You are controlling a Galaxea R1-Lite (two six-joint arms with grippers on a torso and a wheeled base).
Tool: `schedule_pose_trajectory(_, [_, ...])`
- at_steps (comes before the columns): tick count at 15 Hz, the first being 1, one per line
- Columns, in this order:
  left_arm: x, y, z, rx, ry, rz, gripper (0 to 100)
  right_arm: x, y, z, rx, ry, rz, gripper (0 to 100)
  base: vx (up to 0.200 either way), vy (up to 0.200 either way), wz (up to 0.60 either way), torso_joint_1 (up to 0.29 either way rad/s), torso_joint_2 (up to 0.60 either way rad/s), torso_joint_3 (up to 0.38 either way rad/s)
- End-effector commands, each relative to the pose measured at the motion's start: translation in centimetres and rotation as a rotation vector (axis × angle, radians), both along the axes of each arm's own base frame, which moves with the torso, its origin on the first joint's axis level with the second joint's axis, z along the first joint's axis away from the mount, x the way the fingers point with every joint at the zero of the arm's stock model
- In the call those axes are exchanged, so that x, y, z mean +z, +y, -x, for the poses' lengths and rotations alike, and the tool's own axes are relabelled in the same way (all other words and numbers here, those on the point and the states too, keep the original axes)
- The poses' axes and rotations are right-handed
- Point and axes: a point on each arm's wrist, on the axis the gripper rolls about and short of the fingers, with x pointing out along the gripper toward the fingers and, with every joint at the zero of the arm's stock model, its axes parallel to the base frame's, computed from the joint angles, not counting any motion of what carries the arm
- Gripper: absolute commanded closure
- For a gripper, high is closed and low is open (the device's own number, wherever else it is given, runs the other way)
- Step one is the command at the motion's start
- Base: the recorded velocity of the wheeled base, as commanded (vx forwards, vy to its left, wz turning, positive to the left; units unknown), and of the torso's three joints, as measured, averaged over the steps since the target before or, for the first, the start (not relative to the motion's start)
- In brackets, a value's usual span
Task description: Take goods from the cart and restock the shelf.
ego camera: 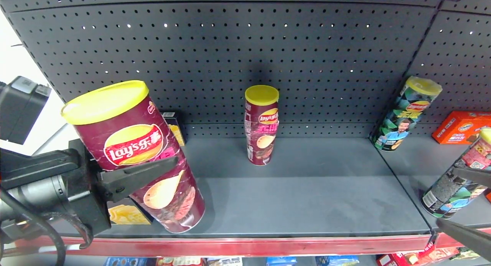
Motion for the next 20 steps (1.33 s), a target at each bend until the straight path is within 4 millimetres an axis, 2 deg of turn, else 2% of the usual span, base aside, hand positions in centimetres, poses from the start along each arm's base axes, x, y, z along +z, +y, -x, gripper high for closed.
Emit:
schedule_pose_trajectory(1, [0.2, 0.1, 0.3, 0.001, -0.011, 0.006, 100, -0.1, 2.1, -4.4, -0.032, 0.047, 0.033, 0, 0.0, 0.0, 0.0, 0.0, 0.0, 0.0])
schedule_pose_trajectory(2, [0.2, 0.1, 0.3, 0.001, -0.011, 0.006, 100, -0.1, 2.1, -4.4, -0.032, 0.047, 0.033, 0, 0.0, 0.0, 0.0, 0.0, 0.0, 0.0])
schedule_pose_trajectory(4, [0.2, 0.1, 0.2, -0.001, -0.006, 0.004, 100, 0.6, 3.2, -7.1, -0.052, 0.049, 0.037, 0, 0.0, 0.0, 0.0, 0.0, 0.0, 0.0])
schedule_pose_trajectory(7, [0.3, 0.1, 0.2, 0.0, -0.005, 0.008, 100, 1.5, 4.5, -9.4, -0.021, 0.04, 0.029, 0, 0.0, 0.0, 0.0, 0.0, 0.0, 0.0])
schedule_pose_trajectory(8, [0.3, 0.0, 0.1, -0.001, 0.008, 0.025, 100, 2.0, 5.4, -11.1, 0.006, 0.036, 0.02, 0, 0.0, 0.0, 0.0, 0.0, 0.0, 0.0])
schedule_pose_trajectory(10, [0.4, -0.1, 0.1, -0.006, 0.008, 0.026, 100, 2.1, 6.3, -13.1, 0.017, 0.038, 0.021, 0, 0.0, 0.0, 0.0, 0.0, 0.0, 0.0])
schedule_pose_trajectory(12, [0.4, -0.1, 0.1, -0.004, 0.009, 0.027, 100, 1.8, 7.9, -16.5, 0.082, -0.019, 0.018, 0, 0.0, 0.0, 0.0, 0.0, 0.0, 0.0])
schedule_pose_trajectory(15, [0.4, -0.1, 0.1, -0.004, 0.012, 0.027, 100, 0.8, 8.1, -21.0, 0.25, -0.099, 0.002, 0, 0.0, 0.0, 0.0, 0.0, 0.0, 0.0])
schedule_pose_trajectory(20, [0.3, -0.2, -0.1, -0.01, 0.02, 0.025, 100, -0.5, 9.4, -25.6, 0.469, -0.179, -0.024, 0, 0.0, 0.0, 0.0, 0.0, 0.0, 0.0])
